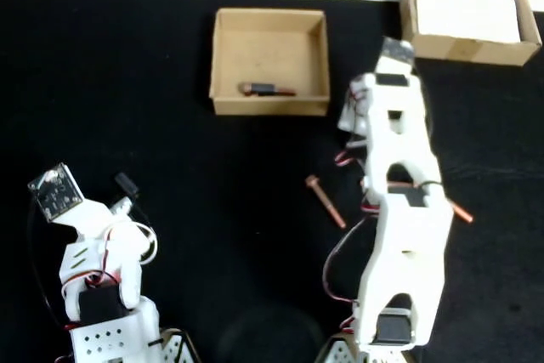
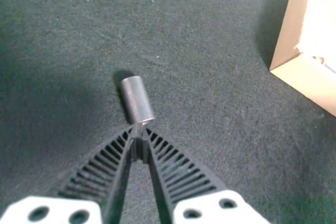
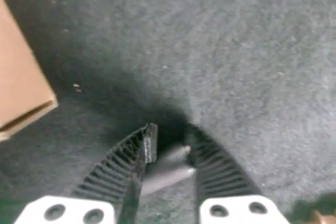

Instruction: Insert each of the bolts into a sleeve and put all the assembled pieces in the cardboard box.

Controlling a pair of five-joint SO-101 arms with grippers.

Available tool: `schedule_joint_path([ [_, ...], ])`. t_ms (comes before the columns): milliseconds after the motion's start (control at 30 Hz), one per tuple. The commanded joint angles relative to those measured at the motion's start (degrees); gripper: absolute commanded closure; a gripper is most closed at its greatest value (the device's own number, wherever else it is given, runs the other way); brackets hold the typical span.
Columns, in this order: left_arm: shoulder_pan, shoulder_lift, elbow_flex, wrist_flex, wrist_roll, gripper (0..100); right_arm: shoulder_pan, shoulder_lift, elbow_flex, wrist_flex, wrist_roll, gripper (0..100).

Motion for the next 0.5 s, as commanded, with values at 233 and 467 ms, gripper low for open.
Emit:
schedule_joint_path([
  [233, -0.84, -0.22, 0.75, -0.18, -0.26, 99, -1.8, 0.13, -0.84, -1.89, -5.71, 99.1],
  [467, -0.75, -0.22, 0.75, -0.18, -0.26, 99, -1.63, -0.48, -4.53, -0.84, -4.57, 99.1],
])
